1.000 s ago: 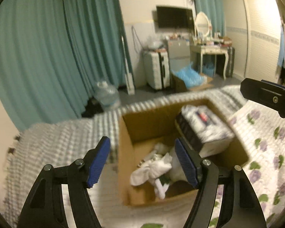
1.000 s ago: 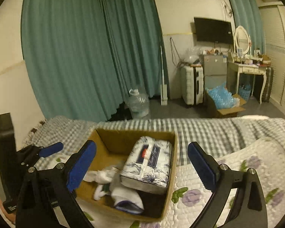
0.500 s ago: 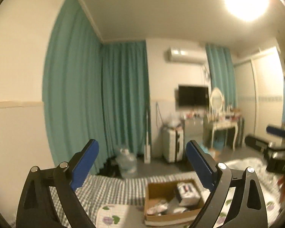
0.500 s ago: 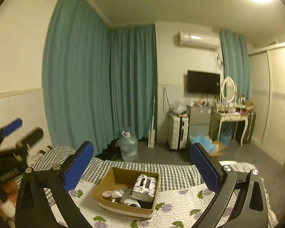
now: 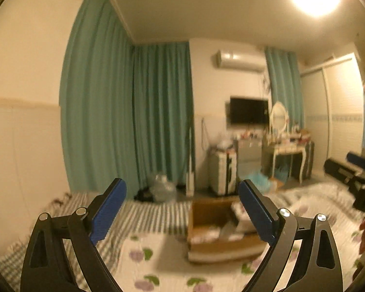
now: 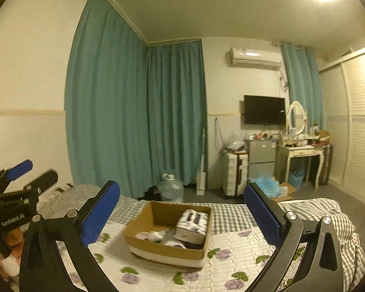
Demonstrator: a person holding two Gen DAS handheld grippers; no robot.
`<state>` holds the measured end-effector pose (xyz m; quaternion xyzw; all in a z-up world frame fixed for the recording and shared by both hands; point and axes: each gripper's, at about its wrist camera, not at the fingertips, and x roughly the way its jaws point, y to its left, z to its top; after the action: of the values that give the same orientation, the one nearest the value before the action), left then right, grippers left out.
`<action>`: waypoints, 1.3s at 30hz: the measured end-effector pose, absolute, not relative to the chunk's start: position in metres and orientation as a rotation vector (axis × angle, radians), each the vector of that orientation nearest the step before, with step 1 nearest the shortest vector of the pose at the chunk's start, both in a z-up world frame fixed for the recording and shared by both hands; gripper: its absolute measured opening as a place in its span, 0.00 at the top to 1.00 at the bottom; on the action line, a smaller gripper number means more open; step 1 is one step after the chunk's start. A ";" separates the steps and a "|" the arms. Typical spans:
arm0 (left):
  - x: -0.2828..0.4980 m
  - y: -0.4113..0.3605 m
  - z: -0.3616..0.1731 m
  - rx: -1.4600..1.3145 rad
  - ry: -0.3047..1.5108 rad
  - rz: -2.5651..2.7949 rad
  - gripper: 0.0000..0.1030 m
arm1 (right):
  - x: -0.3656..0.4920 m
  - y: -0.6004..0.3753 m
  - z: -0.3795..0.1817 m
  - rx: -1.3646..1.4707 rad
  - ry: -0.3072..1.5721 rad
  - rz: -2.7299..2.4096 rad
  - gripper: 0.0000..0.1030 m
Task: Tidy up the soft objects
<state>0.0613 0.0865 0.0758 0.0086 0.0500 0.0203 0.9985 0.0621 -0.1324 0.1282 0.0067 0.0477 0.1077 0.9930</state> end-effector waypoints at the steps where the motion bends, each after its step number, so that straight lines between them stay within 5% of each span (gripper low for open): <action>1: 0.068 0.086 0.065 0.021 0.122 0.046 0.08 | 0.065 -0.131 0.115 0.008 0.089 0.203 0.00; 16: 0.092 0.079 0.004 0.033 0.249 -0.008 0.08 | 0.122 -0.122 0.020 -0.006 0.260 0.170 0.00; 39: 0.095 0.077 -0.004 0.025 0.271 -0.016 0.08 | 0.122 -0.111 0.015 -0.016 0.281 0.186 0.00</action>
<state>0.0946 0.0772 -0.0044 0.0123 0.1350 -0.0080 0.9907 0.1216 -0.1112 0.0148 -0.0080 0.1398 0.0928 0.9858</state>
